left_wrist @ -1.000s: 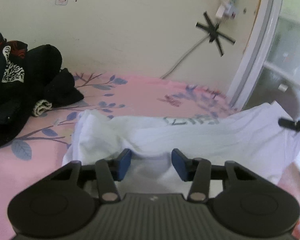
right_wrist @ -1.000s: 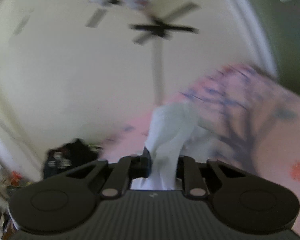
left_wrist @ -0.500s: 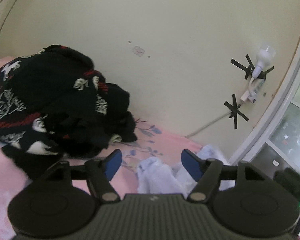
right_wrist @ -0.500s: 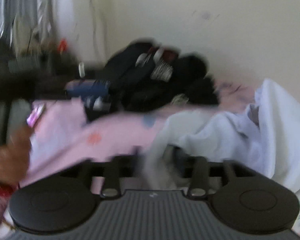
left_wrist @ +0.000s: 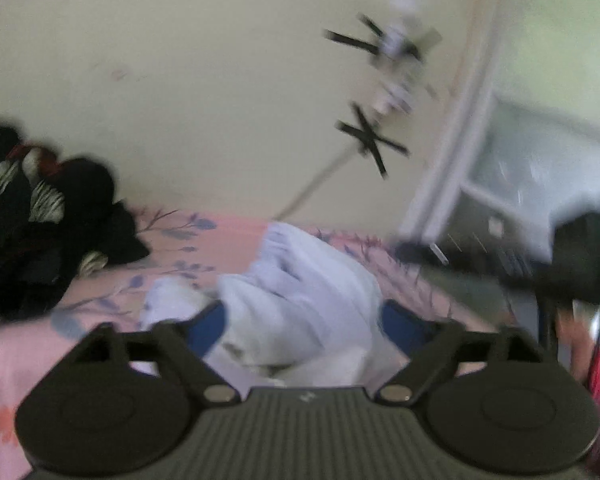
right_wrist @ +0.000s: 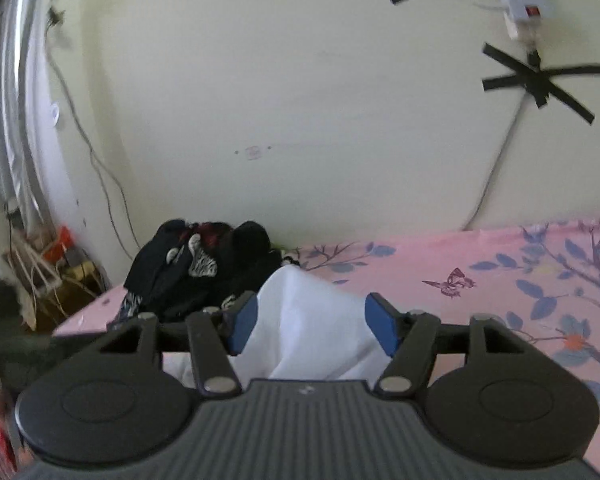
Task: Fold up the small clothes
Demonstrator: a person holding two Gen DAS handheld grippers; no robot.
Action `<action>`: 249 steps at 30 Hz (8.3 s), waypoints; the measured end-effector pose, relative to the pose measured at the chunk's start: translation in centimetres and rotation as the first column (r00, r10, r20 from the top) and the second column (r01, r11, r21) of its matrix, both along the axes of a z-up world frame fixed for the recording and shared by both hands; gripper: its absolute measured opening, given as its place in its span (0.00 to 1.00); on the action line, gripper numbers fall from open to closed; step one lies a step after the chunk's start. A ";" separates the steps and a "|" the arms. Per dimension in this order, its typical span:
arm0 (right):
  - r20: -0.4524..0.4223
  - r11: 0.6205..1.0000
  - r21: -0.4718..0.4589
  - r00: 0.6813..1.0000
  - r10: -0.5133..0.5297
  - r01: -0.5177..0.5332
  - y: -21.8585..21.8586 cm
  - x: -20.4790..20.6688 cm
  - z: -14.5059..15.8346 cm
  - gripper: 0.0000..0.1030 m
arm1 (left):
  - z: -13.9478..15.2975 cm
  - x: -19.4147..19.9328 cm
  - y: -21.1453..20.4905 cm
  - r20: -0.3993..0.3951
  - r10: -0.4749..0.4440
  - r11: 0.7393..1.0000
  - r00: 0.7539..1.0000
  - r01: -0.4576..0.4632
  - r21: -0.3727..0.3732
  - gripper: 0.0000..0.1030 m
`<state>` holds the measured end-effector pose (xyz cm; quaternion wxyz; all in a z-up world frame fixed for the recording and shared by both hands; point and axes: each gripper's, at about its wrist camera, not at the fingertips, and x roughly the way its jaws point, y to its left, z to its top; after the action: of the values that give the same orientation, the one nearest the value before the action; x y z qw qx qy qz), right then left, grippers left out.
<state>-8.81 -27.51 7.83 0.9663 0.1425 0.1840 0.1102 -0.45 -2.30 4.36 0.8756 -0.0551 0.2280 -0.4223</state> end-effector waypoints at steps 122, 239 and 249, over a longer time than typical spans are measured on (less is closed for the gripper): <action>-0.143 0.973 0.230 0.989 0.031 0.003 -0.7 -2.0 -10.5 0.86 | -5.9 2.8 0.2 -0.098 0.337 0.900 0.936 -0.290 0.325 1.00; -0.131 0.788 0.132 0.799 -0.587 0.601 -8.5 -11.3 -10.3 0.89 | -5.4 -1.5 -17.3 0.106 0.208 0.876 0.972 -0.233 0.421 1.00; -0.131 0.787 0.132 0.798 -0.588 0.602 -8.4 -11.4 -10.3 0.89 | -5.5 -2.0 -17.5 0.127 0.187 0.875 0.974 -0.224 0.429 1.00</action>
<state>-20.21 -35.95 -2.45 0.9278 0.2780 0.1595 -0.1910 -2.41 -19.79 -1.09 0.9137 0.1378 0.2744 -0.2663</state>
